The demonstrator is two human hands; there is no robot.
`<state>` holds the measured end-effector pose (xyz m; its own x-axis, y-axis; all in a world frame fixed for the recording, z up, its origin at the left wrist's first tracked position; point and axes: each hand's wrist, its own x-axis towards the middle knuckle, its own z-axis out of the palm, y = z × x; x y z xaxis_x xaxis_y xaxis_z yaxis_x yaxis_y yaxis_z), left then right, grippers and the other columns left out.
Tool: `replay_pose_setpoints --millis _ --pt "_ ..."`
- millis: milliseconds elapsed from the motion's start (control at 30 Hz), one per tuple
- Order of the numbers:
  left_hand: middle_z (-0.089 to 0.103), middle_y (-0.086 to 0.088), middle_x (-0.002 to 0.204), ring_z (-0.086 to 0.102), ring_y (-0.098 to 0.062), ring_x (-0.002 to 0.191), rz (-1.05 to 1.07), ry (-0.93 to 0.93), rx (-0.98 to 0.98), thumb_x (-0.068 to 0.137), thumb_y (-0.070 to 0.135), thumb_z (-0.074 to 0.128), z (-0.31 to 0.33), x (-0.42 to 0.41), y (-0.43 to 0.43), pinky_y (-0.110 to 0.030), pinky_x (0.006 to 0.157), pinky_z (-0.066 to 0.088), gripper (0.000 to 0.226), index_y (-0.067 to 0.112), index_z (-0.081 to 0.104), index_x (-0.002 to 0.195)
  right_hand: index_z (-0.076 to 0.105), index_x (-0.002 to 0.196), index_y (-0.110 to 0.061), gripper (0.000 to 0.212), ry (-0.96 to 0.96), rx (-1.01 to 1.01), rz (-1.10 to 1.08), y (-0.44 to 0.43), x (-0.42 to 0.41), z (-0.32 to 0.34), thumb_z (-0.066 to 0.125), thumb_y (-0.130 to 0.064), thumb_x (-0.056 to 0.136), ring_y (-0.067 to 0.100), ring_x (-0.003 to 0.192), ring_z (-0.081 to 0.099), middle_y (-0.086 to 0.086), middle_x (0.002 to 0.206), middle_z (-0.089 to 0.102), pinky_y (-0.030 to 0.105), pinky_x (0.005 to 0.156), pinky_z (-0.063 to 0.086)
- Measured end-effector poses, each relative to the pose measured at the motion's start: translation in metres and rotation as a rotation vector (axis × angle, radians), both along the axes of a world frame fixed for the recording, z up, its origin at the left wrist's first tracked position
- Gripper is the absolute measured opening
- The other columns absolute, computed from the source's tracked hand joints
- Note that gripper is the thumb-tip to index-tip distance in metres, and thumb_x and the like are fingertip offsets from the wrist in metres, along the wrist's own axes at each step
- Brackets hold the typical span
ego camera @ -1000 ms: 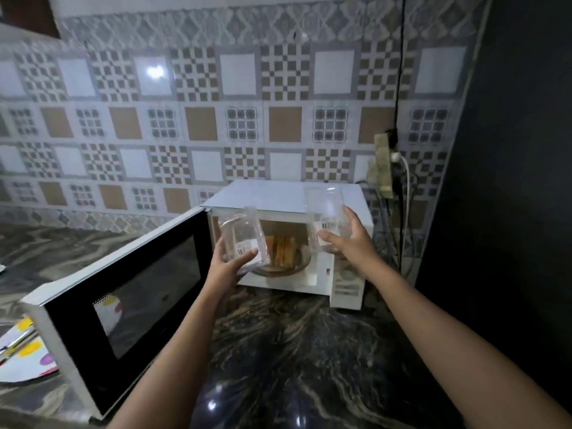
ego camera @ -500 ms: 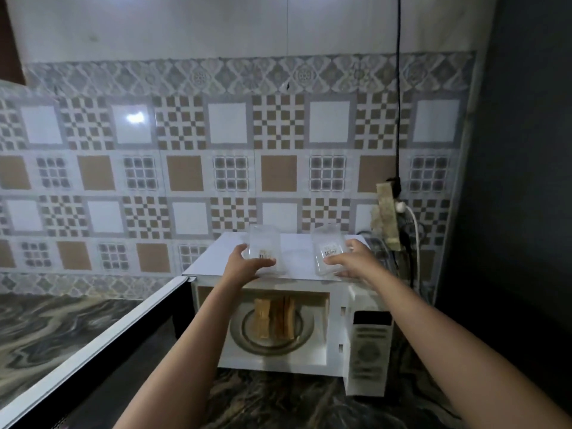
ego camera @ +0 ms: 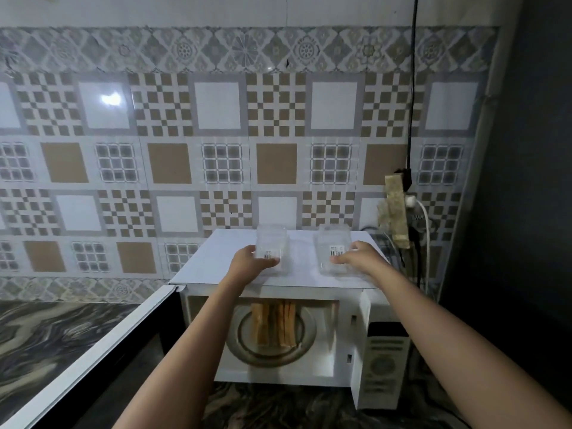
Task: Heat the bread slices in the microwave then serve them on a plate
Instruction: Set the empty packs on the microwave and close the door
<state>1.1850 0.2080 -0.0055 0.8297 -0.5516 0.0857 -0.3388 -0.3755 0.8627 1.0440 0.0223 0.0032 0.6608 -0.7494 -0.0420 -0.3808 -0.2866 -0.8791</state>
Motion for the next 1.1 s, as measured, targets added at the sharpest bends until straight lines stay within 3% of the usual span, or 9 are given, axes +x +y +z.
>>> replay_pose_setpoints --millis 200,367,633,700,800,867,933,1033,1100 --pt "0.05 -0.012 0.137 0.05 -0.027 0.121 -0.026 -0.018 0.026 0.083 0.036 0.066 0.0 0.002 -0.003 -0.032 0.096 0.041 0.063 0.006 0.044 0.133 0.029 0.143 -0.006 0.081 -0.003 -0.016 0.001 0.002 0.008 -0.001 0.073 -0.029 0.079 0.026 0.126 0.045 0.009 0.145 0.04 0.033 0.098 0.039" --pt "0.051 -0.012 0.135 0.052 -0.027 0.117 -0.014 -0.022 0.028 0.082 0.042 0.065 -0.001 0.001 0.002 -0.032 0.094 0.043 0.066 0.006 0.043 0.134 0.028 0.143 -0.007 0.072 0.009 -0.05 0.023 0.006 0.002 0.001 0.065 -0.029 0.086 0.025 0.126 0.044 0.008 0.145 0.039 0.028 0.091 0.037" --pt "0.045 -0.016 0.142 0.045 -0.031 0.128 0.073 0.006 -0.03 0.091 0.036 0.055 -0.005 -0.036 0.033 -0.039 0.104 0.039 0.06 0.001 0.04 0.137 0.028 0.143 -0.004 0.066 -0.011 -0.038 0.038 0.021 -0.031 -0.003 0.055 -0.036 0.092 0.027 0.128 0.042 0.011 0.145 0.037 0.031 0.092 0.036" --pt "0.047 -0.025 0.136 0.048 -0.038 0.123 0.087 0.025 -0.044 0.089 0.032 0.058 -0.007 -0.048 0.047 -0.045 0.101 0.041 0.058 -0.007 0.044 0.13 0.037 0.136 -0.006 0.057 -0.012 -0.053 0.004 0.028 -0.039 -0.006 0.054 -0.037 0.091 0.028 0.119 0.047 0.013 0.134 0.045 0.031 0.085 0.037" --pt "0.053 -0.031 0.126 0.051 -0.041 0.116 0.172 0.025 -0.071 0.086 0.025 0.061 -0.017 -0.071 0.077 -0.046 0.091 0.045 0.053 -0.015 0.048 0.119 0.049 0.104 -0.011 0.028 -0.072 -0.12 -0.086 0.047 -0.054 -0.014 0.056 -0.033 0.087 0.027 0.092 0.051 0.007 0.101 0.047 0.029 0.071 0.036" --pt "0.062 -0.018 0.113 0.056 -0.032 0.112 0.248 -0.025 -0.078 0.086 0.023 0.061 -0.025 -0.086 0.099 -0.036 0.078 0.043 0.041 -0.007 0.058 0.114 0.049 0.116 -0.006 0.035 -0.109 -0.198 -0.135 0.065 -0.065 -0.02 0.057 -0.025 0.088 0.03 0.104 0.051 0.01 0.116 0.044 0.028 0.071 0.041" --pt "0.063 -0.009 0.107 0.058 -0.025 0.108 0.331 -0.066 -0.115 0.088 0.024 0.058 -0.028 -0.102 0.124 -0.026 0.077 0.037 0.034 0.002 0.061 0.113 0.046 0.119 -0.007 0.034 -0.129 -0.25 -0.108 0.085 -0.072 -0.025 0.056 -0.019 0.089 0.03 0.101 0.052 0.012 0.128 0.036 0.031 0.07 0.047" --pt "0.063 -0.01 0.112 0.057 -0.024 0.106 0.484 -0.148 -0.214 0.092 0.026 0.054 -0.029 -0.122 0.165 -0.025 0.081 0.037 0.036 0.001 0.057 0.119 0.049 0.113 -0.008 0.027 -0.149 -0.284 0.032 0.121 -0.07 -0.029 0.056 -0.016 0.088 0.027 0.101 0.05 0.012 0.126 0.036 0.028 0.078 0.041" --pt "0.063 -0.013 0.109 0.058 -0.024 0.102 0.573 -0.233 -0.298 0.094 0.023 0.051 -0.028 -0.131 0.198 -0.028 0.083 0.04 0.03 0.001 0.059 0.111 0.051 0.11 -0.009 0.025 -0.155 -0.297 0.149 0.152 -0.06 -0.03 0.058 -0.017 0.087 0.025 0.1 0.05 0.011 0.125 0.04 0.028 0.078 0.041"
